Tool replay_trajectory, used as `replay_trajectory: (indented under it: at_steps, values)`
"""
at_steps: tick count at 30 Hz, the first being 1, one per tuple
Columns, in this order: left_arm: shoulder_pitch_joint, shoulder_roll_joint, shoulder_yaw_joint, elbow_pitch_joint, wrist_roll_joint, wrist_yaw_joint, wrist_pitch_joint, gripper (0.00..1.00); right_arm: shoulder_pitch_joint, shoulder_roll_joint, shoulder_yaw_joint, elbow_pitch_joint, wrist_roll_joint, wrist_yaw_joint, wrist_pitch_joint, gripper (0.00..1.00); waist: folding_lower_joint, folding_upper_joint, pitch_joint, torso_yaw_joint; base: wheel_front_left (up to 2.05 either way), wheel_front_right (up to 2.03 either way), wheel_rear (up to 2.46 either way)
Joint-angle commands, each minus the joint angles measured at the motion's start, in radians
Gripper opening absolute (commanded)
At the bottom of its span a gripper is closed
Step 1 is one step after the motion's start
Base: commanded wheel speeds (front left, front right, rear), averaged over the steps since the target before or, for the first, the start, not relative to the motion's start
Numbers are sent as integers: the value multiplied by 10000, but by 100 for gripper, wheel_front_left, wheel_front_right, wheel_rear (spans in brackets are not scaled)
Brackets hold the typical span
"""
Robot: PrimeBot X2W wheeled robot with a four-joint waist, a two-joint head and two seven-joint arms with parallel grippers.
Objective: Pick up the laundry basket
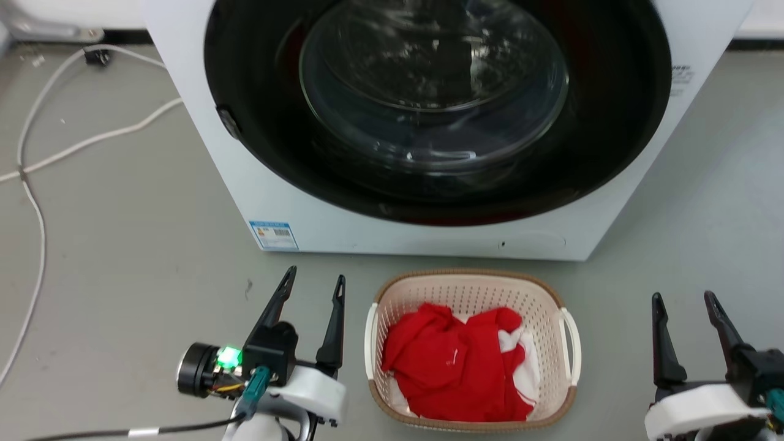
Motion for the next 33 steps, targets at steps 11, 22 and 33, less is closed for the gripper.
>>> replay_trajectory:
  at_steps: [11,22,33]
  values:
    - [-3090,-58,-249,3470,-303,-527,-27,100,-2834,-4,-469,2946,-1430,-5,-23,100,0,0,3125,-480,0,0,0]
    - [-5346,-62,-504,7179,-307,-911,-28,100,-4658,-4,-608,5250,-2026,-5,-25,100,0,0,4866,-784,0,0,0]
    - [-7228,-63,-717,9490,-321,-1060,-28,100,-6567,-6,-316,7583,-2527,-5,-25,100,0,0,6242,-858,0,0,0]
